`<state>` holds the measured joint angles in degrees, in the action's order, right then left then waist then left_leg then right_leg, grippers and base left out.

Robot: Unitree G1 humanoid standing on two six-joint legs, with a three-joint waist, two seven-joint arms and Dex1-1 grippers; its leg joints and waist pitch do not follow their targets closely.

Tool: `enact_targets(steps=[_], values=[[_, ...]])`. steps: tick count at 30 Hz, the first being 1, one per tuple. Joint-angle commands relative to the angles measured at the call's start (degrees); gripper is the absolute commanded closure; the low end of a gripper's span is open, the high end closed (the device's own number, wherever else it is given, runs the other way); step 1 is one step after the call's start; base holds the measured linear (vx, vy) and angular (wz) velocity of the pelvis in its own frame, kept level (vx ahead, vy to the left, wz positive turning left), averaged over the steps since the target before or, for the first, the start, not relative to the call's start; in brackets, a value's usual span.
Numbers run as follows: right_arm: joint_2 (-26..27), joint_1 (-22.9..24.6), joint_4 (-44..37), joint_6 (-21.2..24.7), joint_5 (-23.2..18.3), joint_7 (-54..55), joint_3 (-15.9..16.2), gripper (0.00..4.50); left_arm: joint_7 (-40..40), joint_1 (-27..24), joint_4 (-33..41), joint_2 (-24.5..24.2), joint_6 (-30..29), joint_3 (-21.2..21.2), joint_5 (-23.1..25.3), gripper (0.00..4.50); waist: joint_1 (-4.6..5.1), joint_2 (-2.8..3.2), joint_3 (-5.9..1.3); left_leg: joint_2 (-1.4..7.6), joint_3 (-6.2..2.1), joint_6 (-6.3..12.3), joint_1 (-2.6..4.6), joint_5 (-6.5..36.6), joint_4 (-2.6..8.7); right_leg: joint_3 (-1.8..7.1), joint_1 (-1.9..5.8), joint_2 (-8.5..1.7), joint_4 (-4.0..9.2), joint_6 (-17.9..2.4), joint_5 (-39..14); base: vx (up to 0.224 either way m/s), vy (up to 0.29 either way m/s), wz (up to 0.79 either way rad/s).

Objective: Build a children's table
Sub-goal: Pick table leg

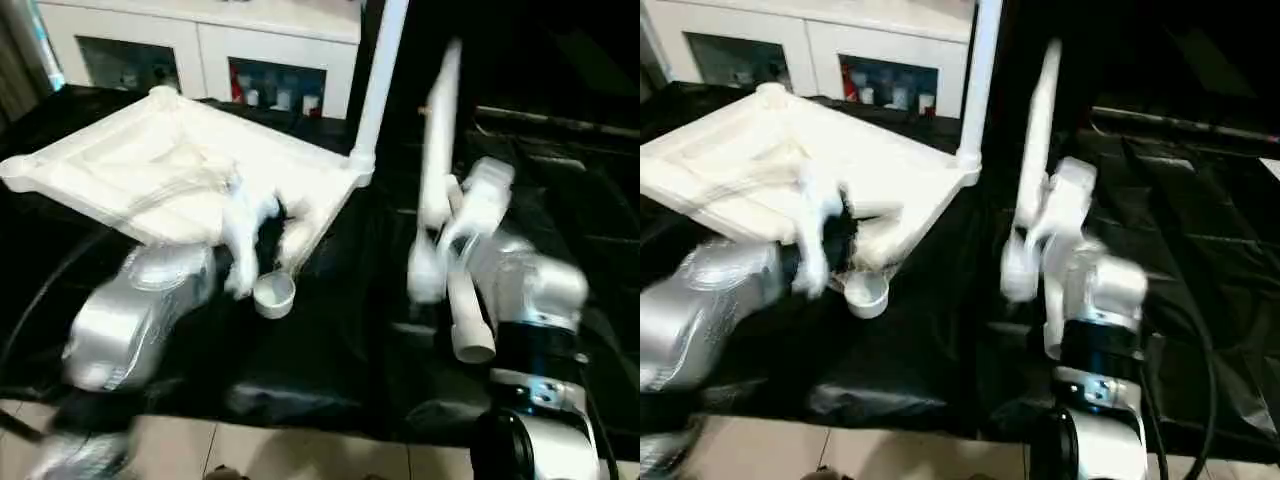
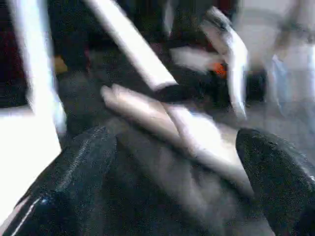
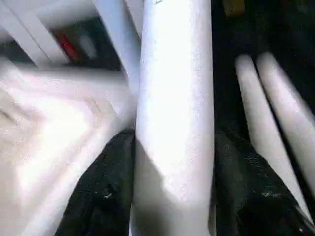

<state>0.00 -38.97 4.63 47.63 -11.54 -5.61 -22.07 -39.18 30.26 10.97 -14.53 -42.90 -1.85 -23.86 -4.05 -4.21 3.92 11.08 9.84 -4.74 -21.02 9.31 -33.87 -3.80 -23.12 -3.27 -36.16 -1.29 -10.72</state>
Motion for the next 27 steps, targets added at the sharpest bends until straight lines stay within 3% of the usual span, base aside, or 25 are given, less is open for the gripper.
enact_targets(steps=[1,2,3,6,7,8,12,13,16,23,27], values=[[-1.23,-0.16,-4.69,-2.97,-2.98,-4.35,-0.79,2.62,3.67,2.50,-1.04,3.20,-2.84,-3.54,-4.03,0.00,-0.28,0.58,-4.34,1.36,-0.23,-2.81,0.72,9.37,3.55,3.04,3.23,-3.90,4.07,-5.81,-8.83,0.000,0.000,0.00],[-1.23,-0.16,-4.69,-2.97,-2.98,-4.35,-0.79,2.62,3.67,2.50,-1.04,3.20,-2.84,-3.54,-4.03,0.00,-0.29,0.46,-4.33,1.40,-0.24,-2.19,0.67,9.24,3.47,3.04,3.30,-3.96,4.11,-6.01,-8.54,0.000,0.000,0.00],[-1.50,0.87,-8.94,-4.28,-6.88,-10.12,-1.22,2.62,6.34,4.81,-2.04,6.50,-4.94,-6.18,-7.01,0.00,-0.33,0.44,-4.25,1.26,-0.05,-1.67,0.59,9.34,3.40,3.07,3.28,-3.83,4.27,-5.86,-9.17,0.000,0.000,0.00],[-1.59,1.66,-10.74,-5.37,-8.96,-13.04,-0.63,2.62,7.36,5.87,-2.77,7.70,-5.46,-6.87,-7.79,0.00,-0.73,0.44,-4.39,1.36,-0.23,-0.46,0.43,8.33,3.36,2.95,3.34,-3.91,4.43,-5.44,-9.57,0.000,0.000,0.00],[-1.83,2.59,-12.01,-5.21,-10.82,-15.63,0.96,2.62,8.24,6.91,-3.61,8.67,-5.88,-7.15,-8.32,0.00,-0.71,0.29,-4.44,1.36,-0.22,-0.40,0.48,8.23,3.31,2.93,3.28,-3.89,4.45,-5.37,-9.70,0.000,0.000,0.00],[-2.36,4.69,-14.54,-4.15,-13.72,-21.00,4.90,2.62,9.67,9.00,-5.02,10.52,-6.40,-7.76,-9.71,0.00,-0.88,0.35,-4.33,1.28,-0.14,-0.03,0.52,8.65,3.26,2.91,3.33,-3.81,4.66,-5.29,-10.32,0.000,0.000,0.00],[-3.52,7.57,-16.94,-2.85,-16.05,-26.24,9.53,2.62,12.17,11.38,-6.43,12.82,-8.42,-9.22,-11.89,0.00,-1.37,0.21,-4.28,1.57,-0.33,0.20,0.54,9.27,3.30,2.81,3.25,-4.12,5.01,-5.57,-12.71,0.000,0.000,0.00],[-4.76,9.56,-17.78,-2.24,-16.00,-29.18,12.65,2.62,13.22,12.54,-6.75,13.74,-9.49,-9.43,-12.49,0.00,-1.31,0.09,-4.22,1.55,-0.37,0.24,0.40,9.30,3.29,2.81,3.34,-4.12,5.01,-5.67,-12.97,0.000,0.000,0.00],[-6.00,11.66,-18.34,-2.28,-15.16,-31.51,16.18,2.62,14.44,13.83,-7.01,15.15,-10.18,-10.61,-14.56,0.00,-1.72,0.05,-4.23,1.58,-0.42,-0.03,0.35,9.33,3.35,2.79,3.35,-4.23,5.26,-4.93,-14.59,0.000,0.000,0.00],[-7.51,12.63,-17.58,-3.52,-14.29,-31.54,18.82,2.62,15.27,14.29,-6.34,15.56,-11.33,-11.33,-16.73,0.00,-2.02,-0.07,-4.19,1.59,-0.54,-0.42,0.35,9.61,3.37,2.74,3.13,-4.26,5.43,-3.71,-16.44,0.000,0.000,0.00],[-9.26,12.50,-15.60,-6.11,-10.65,-30.00,21.27,2.62,17.66,14.41,-6.08,15.82,-12.62,-12.48,-17.65,0.00,-2.21,-0.11,-4.21,1.57,-0.49,-0.80,0.31,9.13,3.30,2.74,3.06,-4.22,5.30,-3.89,-15.29,0.000,0.000,0.00]])
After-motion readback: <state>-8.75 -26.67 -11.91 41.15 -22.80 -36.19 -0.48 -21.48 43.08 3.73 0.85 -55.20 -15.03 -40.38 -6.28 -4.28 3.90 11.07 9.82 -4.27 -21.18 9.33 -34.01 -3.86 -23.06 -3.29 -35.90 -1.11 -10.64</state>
